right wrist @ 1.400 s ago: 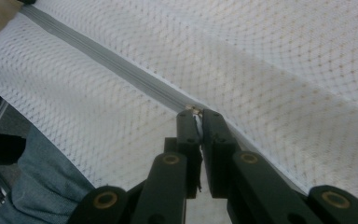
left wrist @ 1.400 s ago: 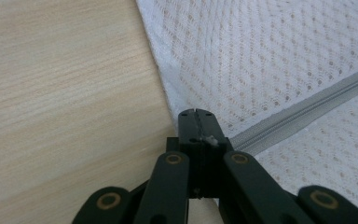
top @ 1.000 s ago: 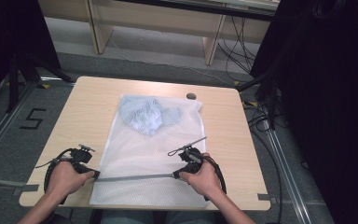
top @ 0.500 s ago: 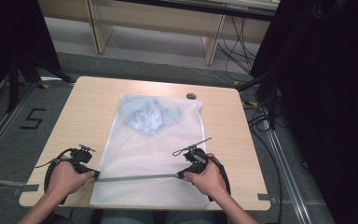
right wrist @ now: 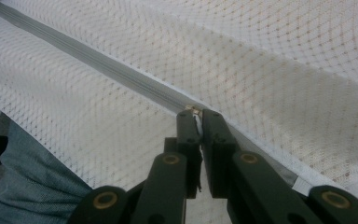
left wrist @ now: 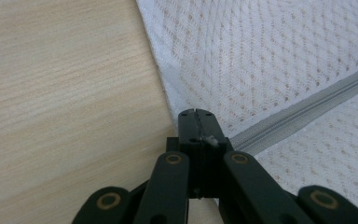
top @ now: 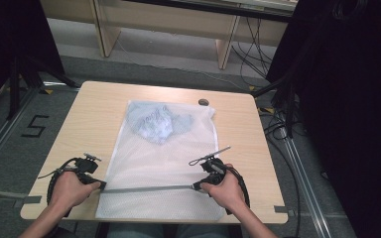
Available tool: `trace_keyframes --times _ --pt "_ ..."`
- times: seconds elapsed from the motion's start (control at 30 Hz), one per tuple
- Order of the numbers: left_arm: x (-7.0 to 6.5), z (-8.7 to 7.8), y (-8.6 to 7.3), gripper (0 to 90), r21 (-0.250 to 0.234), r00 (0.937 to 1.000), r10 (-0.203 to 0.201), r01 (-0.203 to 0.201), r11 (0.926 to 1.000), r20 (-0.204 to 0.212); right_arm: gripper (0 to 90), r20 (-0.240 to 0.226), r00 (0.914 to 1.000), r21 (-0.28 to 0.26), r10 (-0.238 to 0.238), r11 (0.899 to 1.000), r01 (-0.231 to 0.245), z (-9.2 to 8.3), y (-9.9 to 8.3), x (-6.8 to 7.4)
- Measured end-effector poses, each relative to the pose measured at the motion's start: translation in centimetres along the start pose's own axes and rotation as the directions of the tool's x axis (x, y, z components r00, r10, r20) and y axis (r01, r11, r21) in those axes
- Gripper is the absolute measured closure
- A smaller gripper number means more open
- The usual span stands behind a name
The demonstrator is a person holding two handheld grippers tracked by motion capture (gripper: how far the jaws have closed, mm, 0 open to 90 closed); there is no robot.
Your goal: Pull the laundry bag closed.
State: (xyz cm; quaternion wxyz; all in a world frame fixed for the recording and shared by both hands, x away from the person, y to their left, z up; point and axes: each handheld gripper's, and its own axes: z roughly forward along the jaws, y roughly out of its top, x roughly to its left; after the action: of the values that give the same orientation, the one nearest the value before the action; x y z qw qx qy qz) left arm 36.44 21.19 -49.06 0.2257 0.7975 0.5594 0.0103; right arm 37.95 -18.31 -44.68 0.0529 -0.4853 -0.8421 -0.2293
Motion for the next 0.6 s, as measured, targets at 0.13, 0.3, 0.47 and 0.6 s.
trace_keyframes --times 0.13,0.3,0.47,0.6 --pt "0.0 0.0 0.0 89.9 -0.005 1.0000 -0.008 0.008 1.0000 0.002 87.1 0.008 0.9994 0.000 0.032 0.999 -0.032 -0.3 -0.1 -0.2" --pt "0.0 0.0 0.0 90.0 -0.002 1.0000 -0.004 0.004 1.0000 0.001 87.1 0.019 0.9993 -0.004 0.034 0.999 -0.034 -0.3 -0.4 -0.5" --pt "0.0 0.0 0.0 90.0 -0.001 1.0000 -0.003 0.003 1.0000 0.001 87.1 0.024 0.9995 -0.004 0.022 1.000 -0.022 -0.3 -0.5 -1.0" --pt "0.0 0.0 0.0 89.9 -0.003 1.0000 -0.005 0.005 1.0000 0.000 87.1 0.027 0.9986 0.003 0.046 0.999 -0.047 -0.5 -0.8 -1.3"
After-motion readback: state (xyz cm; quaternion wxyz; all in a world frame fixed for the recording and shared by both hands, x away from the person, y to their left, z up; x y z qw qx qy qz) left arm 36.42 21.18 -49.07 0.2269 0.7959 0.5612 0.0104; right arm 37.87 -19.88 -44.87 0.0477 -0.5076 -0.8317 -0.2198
